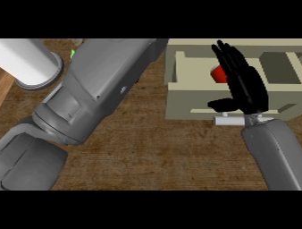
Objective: Pick up the can, place it into the drawer and close the drawer
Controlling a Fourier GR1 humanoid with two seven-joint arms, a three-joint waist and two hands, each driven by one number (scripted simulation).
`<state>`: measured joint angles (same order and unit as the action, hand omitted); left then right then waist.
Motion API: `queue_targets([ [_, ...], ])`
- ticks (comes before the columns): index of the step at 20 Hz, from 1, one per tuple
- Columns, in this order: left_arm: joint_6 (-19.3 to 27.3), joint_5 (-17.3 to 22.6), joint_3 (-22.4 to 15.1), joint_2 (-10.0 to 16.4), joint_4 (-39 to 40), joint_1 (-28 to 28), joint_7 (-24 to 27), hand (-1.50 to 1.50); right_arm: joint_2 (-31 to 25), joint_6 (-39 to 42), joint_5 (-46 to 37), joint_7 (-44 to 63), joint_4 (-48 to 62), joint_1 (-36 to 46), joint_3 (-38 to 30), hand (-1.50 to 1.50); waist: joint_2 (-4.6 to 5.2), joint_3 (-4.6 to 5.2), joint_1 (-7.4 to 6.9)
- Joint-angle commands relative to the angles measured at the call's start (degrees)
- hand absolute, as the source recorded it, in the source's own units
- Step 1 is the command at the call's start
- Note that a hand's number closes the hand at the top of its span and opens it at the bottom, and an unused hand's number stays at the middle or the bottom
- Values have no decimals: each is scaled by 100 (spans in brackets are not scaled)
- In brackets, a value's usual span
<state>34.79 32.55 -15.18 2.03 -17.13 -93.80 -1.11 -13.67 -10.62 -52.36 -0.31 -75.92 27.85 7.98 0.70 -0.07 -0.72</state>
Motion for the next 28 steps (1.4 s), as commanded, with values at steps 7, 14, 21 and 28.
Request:
queue_targets([
  [7, -297, -169, 16, 540, -455, 539, -175, -150, 534, -1556, -795, -37, 2579, 1437, -398, -150, -10, 3, -187],
  [14, -350, -310, -78, 891, -925, 660, -651, -150, 420, -2523, -849, -390, 4012, 2311, -891, -150, -7, -1, -339],
  [21, -536, -339, -155, 1167, -1701, 1316, -803, -150, 188, -2551, -1057, -209, 4988, 3353, -1075, -150, -16, 8, -513],
  [28, -482, -411, -278, 1252, -2350, 1771, -1013, -150, 335, -2842, -922, -343, 5456, 3862, -1292, -150, 15, 3, -597],
])
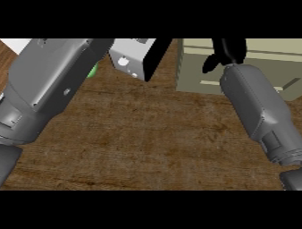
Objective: Pick up the can, place it into the drawer and close the drawer
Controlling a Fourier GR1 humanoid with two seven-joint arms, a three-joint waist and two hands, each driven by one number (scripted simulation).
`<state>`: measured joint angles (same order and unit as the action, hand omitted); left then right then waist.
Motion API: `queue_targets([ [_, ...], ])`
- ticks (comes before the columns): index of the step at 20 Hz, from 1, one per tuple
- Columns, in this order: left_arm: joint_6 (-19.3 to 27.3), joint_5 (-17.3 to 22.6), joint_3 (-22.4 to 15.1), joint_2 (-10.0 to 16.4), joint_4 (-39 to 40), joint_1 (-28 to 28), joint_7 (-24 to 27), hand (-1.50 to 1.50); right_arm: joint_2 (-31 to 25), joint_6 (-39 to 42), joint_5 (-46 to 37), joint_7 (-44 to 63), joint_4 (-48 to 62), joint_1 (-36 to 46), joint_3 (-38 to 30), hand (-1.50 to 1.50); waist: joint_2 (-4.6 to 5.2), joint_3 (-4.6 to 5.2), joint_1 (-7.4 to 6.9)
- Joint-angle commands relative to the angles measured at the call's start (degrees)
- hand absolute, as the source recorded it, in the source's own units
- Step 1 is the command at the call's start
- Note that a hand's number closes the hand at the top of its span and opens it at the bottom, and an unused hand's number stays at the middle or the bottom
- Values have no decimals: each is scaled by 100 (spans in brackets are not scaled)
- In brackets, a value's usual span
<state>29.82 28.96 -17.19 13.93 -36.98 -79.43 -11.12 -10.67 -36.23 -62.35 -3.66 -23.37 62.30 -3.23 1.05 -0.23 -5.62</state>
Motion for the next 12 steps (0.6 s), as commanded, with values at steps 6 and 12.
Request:
queue_targets([
  [6, -19, -3, -8, 279, -772, 550, -163, -150, 56, -45, 600, -456, 211, 769, -607, -150, -6, 11, -109],
  [12, -246, 19, -74, 545, -1325, 1133, -221, -150, 110, -76, 842, -947, 316, 746, -858, -150, -24, 16, -156],
])
